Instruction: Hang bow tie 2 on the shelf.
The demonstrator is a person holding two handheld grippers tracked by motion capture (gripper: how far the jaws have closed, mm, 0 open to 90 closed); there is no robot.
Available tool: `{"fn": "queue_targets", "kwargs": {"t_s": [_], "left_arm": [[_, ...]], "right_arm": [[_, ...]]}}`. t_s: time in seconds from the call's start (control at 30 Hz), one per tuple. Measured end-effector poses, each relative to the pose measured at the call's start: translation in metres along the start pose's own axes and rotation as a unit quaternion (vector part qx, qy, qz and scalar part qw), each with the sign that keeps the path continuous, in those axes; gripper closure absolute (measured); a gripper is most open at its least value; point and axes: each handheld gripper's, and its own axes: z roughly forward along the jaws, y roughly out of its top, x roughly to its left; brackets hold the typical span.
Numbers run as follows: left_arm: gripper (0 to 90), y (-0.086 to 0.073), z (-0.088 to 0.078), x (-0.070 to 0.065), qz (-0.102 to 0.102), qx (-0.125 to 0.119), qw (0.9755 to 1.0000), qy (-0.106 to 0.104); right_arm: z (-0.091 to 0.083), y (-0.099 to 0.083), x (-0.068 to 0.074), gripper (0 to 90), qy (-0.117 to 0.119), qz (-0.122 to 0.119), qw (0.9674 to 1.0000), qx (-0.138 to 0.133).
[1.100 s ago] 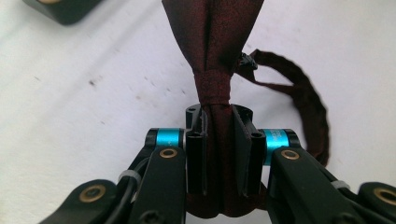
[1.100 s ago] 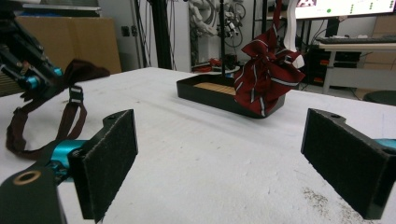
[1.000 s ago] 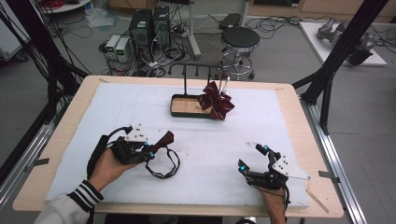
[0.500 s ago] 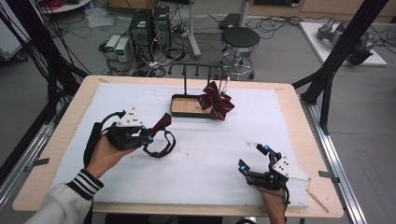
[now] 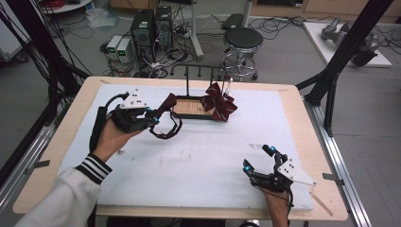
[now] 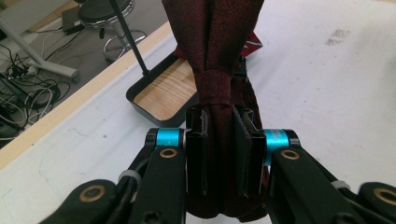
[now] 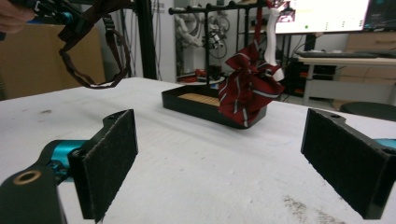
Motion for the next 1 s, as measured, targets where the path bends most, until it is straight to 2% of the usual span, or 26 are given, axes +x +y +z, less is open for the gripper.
{"fn": "queue_targets", "kwargs": {"t_s": [0.1,0.27,0.4,0.53,0.7,0.77,1.0], "left_arm": [[76.5,0.002,0.004,0.006,0.001,-0.012,0.9999,0.001],[76.5,0.011,0.007,0.017,-0.009,-0.036,0.9993,0.007],[76.5,0.017,0.012,0.026,-0.024,-0.049,0.9985,0.01],[76.5,0.023,0.016,0.033,-0.025,-0.06,0.9978,0.011],[76.5,0.029,0.024,0.044,-0.036,-0.068,0.9969,0.014],[76.5,0.033,0.027,0.047,-0.035,-0.072,0.9967,0.017],[76.5,0.046,0.032,0.062,-0.039,-0.079,0.9956,0.032]], "right_arm": [[0.001,0.0,0.0,10.0,-0.009,0.004,0.9999,-0.005],[0.003,-0.003,0.002,10.0,-0.02,-0.007,0.9998,-0.005],[0.004,-0.003,0.003,10.0,-0.02,-0.01,0.9997,-0.005],[0.003,-0.003,0.003,10.0,-0.019,-0.009,0.9998,-0.006],[0.003,-0.004,0.002,10.0,-0.02,-0.012,0.9997,-0.01],[0.002,-0.004,0.003,9.9,-0.02,-0.006,0.9997,-0.008],[0.002,-0.004,0.003,10.0,-0.021,-0.013,0.9996,-0.014]]}}
